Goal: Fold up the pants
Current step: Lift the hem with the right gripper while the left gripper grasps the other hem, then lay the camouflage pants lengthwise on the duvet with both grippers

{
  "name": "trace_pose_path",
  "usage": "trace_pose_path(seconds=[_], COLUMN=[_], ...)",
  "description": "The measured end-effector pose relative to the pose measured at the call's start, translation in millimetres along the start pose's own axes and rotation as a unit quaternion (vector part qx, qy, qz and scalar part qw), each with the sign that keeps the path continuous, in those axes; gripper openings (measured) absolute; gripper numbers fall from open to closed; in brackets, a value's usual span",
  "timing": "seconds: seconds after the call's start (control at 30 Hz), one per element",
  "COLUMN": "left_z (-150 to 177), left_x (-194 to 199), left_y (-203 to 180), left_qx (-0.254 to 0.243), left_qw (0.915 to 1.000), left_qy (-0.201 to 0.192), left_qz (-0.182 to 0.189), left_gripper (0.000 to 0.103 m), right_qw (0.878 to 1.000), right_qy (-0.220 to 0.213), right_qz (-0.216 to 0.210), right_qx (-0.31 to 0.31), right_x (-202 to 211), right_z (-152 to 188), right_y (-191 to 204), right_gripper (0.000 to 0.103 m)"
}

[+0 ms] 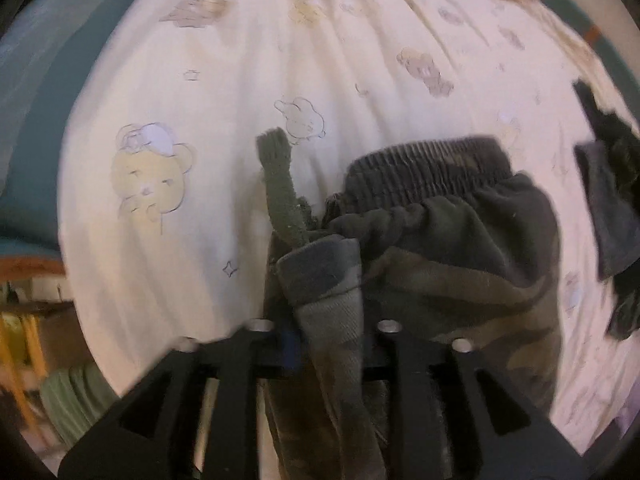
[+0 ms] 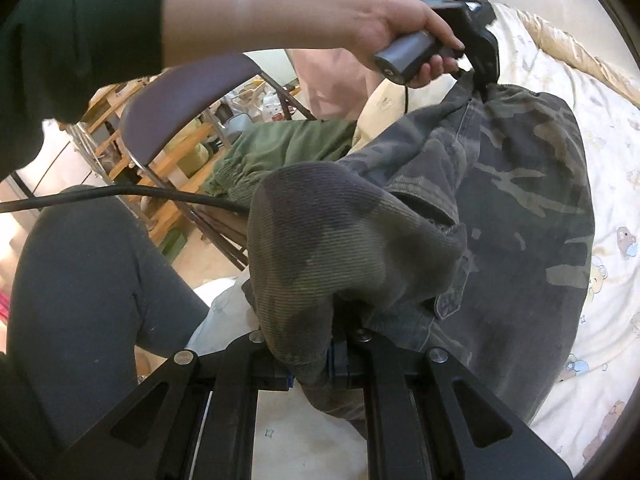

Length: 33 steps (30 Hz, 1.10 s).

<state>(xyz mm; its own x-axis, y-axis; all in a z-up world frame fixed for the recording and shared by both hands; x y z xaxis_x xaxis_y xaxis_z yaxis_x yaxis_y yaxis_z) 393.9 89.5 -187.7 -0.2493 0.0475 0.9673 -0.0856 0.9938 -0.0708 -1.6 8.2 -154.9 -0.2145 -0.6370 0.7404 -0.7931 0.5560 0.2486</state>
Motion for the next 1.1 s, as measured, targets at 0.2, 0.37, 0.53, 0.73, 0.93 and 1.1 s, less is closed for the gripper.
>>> trace_pose_path(seconds=[0.2,0.37,0.53,0.73,0.93,1.1], left_z=[43.1,121.9,189.2,252.2,309.1,334.4], left_x=[99.3,191.4,232.7,227.0,192.7,163.5], left_y=[32.5,91.9,154.6,170.9,154.7,152.3], left_qx=[0.066,0.067,0.120,0.161,0.219,0.227], left_qw=[0.9929,0.9875,0.9806,0.9749,0.9625,0.9634], left_qy=[-0.066,-0.125,-0.144,-0.153,-0.156,-0.142], left_qz=[0.075,0.070,0.057,0.021,0.034,0.019], left_gripper=[0.073,0.079,0.085,0.085,0.085,0.085], right_qw=[0.999,0.990,0.974,0.992,0.993,0.987], right_qy=[-0.005,0.034,0.078,0.012,-0.034,0.062], right_qz=[0.043,0.087,0.134,-0.036,0.085,-0.001], right_qx=[0.023,0.102,0.168,0.122,-0.075,-0.148], right_x=[2.0,-40.4,-80.2,-15.5,4.7,-79.7], right_z=[-10.9,-2.4,32.6,29.4,-14.4,-3.3], right_y=[12.9,42.8,74.0,111.3,-0.9,-18.4], right_gripper=[0.013,0.020,0.051,0.070,0.029,0.027])
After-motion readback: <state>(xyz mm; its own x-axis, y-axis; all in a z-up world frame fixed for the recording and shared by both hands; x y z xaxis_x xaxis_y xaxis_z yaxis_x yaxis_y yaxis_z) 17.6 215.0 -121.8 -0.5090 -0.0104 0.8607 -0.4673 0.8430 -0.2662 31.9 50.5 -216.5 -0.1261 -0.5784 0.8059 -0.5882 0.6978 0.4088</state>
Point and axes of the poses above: each gripper's, at about its wrist camera, not at the fingertips, and x roughly against the way its jaws point, y to its left, z to its underside, the point moved 7 cm from there along -x, roughly the way its jaws point, and after that the axes turned 8 degrees about x, right-handed, at the moved point
